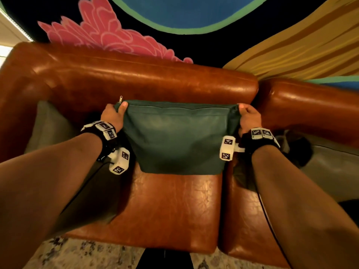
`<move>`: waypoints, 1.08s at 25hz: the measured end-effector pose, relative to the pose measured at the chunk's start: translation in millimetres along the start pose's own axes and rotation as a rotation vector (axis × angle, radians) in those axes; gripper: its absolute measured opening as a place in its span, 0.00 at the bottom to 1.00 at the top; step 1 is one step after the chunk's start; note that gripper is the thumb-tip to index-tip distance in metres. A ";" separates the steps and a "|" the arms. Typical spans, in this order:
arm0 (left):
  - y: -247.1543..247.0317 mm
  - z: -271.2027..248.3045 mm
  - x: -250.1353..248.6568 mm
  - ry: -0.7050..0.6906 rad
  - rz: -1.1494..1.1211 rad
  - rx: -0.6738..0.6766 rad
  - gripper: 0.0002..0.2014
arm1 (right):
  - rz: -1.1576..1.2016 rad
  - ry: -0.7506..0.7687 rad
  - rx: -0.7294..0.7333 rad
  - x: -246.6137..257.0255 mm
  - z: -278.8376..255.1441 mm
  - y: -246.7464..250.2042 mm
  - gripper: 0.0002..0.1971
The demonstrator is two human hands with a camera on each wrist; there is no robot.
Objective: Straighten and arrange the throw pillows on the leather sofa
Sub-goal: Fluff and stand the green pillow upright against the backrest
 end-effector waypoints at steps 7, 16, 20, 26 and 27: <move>-1.7 8.5 -16.6 0.055 0.023 -0.007 0.37 | -0.339 0.148 0.391 -7.4 -12.2 29.8 0.23; 3.5 16.4 -20.1 0.139 -0.052 -0.074 0.26 | -0.190 0.125 0.389 -7.0 -15.7 29.6 0.11; -3.8 11.9 -19.1 0.086 -0.260 0.012 0.21 | -0.266 0.197 0.250 -21.1 -22.3 19.1 0.09; 8.4 -2.0 -7.0 -0.131 0.079 -0.042 0.23 | -0.518 0.361 0.043 -21.0 -38.7 23.4 0.12; 9.6 -8.7 -11.3 -0.195 0.167 -0.061 0.26 | -0.589 0.384 0.045 -18.3 -35.6 30.9 0.12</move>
Point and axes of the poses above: each hand's wrist, its own z-axis towards the middle knuckle, its own y-axis out of the back of the hand, x = y × z, the point moved 1 cm from there along z, towards the middle knuckle, and after that the axes turned 3 degrees about -y, right-handed, at the moved point
